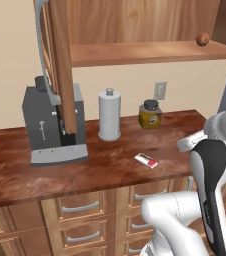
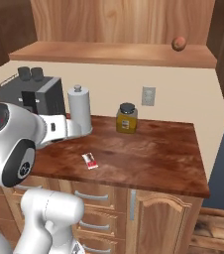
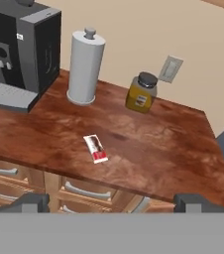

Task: Pick the jam and bar from the counter and place them in the cabinets closest to them.

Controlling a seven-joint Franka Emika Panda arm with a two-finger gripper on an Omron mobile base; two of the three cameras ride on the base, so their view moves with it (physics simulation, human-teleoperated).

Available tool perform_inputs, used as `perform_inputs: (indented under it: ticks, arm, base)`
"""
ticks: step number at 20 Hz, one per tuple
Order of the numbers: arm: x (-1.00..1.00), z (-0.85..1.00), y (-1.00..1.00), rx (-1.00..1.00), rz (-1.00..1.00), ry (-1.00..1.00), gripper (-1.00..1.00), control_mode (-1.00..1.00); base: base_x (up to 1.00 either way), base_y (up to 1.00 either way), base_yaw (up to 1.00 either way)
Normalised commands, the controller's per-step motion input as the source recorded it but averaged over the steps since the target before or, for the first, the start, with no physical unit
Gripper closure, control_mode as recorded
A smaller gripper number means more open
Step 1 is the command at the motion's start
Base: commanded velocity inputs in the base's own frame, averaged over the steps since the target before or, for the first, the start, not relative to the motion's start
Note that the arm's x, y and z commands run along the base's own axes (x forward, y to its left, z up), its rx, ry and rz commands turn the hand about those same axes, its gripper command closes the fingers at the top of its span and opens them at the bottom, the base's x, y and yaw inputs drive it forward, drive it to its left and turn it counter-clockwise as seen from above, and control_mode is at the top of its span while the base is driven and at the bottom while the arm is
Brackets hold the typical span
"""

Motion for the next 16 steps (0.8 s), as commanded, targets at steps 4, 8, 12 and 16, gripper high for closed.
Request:
perform_inputs:
  ticks: [4,8,12,16]
  arm:
    - [0.01,-0.30,0.01,0.00,0.00,0.00,-1.00,-1.00]
    - [0.01,-0.30,0.00,0.00,0.00,0.00,-1.00,-1.00]
    - [0.15,-0.28,0.12,0.00,0.00,0.03,-1.00,-1.00]
    - [0.27,-0.32,0.19,0.00,0.00,0.02,-1.00,-1.00]
  base:
    - [0.00,0.00,0.00]
    - [0.00,0.00,0.00]
    - [0.00,0.00,0.00]
    - [0.00,0.00,0.00]
